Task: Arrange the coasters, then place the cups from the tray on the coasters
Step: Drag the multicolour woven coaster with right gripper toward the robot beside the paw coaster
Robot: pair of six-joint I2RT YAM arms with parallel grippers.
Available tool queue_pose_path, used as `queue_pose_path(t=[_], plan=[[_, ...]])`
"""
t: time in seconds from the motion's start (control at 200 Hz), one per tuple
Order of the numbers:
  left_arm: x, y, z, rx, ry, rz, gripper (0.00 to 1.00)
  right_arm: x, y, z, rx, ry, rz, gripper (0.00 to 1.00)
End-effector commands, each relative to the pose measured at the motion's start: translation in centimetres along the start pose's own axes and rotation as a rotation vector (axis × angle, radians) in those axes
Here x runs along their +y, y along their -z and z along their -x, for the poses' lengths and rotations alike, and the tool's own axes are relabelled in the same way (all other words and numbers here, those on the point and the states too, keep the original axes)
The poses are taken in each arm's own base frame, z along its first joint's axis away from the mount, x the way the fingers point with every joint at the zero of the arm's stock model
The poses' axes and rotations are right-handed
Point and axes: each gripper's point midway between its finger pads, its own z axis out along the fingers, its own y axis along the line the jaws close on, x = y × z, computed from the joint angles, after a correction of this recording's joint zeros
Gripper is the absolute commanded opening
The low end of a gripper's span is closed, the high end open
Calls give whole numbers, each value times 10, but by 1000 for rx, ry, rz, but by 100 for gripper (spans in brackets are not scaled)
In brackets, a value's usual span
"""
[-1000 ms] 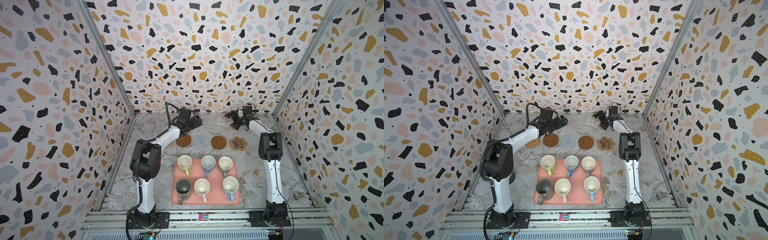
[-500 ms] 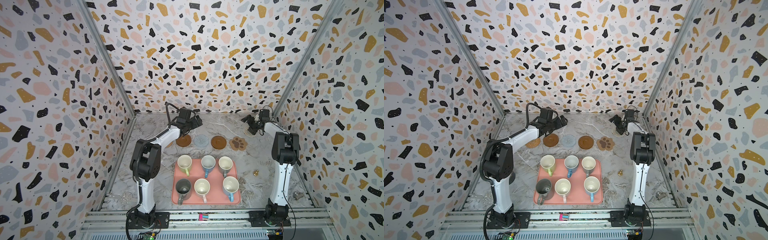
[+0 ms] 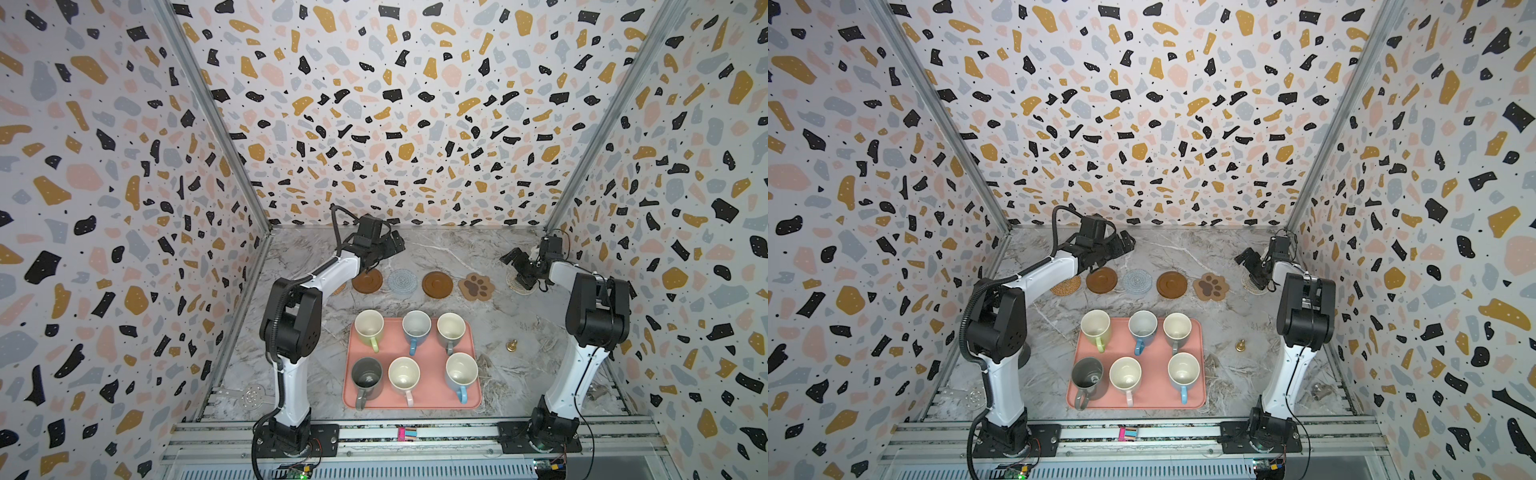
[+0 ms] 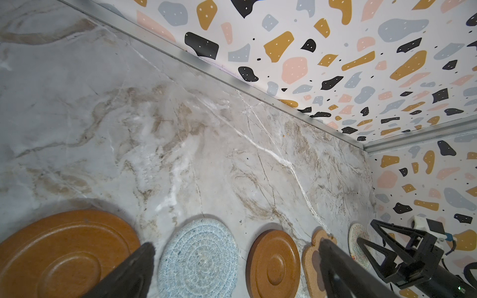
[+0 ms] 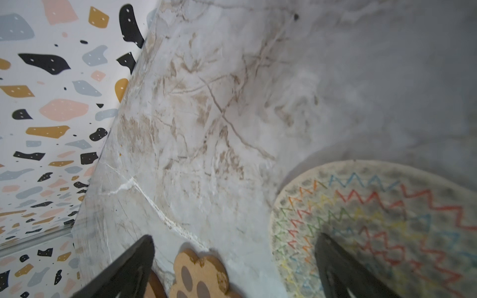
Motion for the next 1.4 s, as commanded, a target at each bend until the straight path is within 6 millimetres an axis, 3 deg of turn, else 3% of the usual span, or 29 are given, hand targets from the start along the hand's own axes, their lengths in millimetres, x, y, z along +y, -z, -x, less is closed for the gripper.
queue_pose_path(t=[0.0, 0.205, 0.521, 0.876, 1.397], plan=[[-10, 6, 10, -30, -13, -36, 100, -38, -5, -60, 172, -69, -114, 99], [-9, 6, 8, -27, -16, -35, 100, -23, -1, -73, 185, -58, -83, 99], [-10, 7, 7, -22, -18, -39, 100, -8, -12, -79, 216, -56, -49, 99], [-11, 3, 6, -11, -19, -41, 100, -25, -4, -63, 168, -61, -117, 99], [-9, 2, 7, -13, -16, -35, 100, -27, -1, -54, 146, -47, -135, 99]])
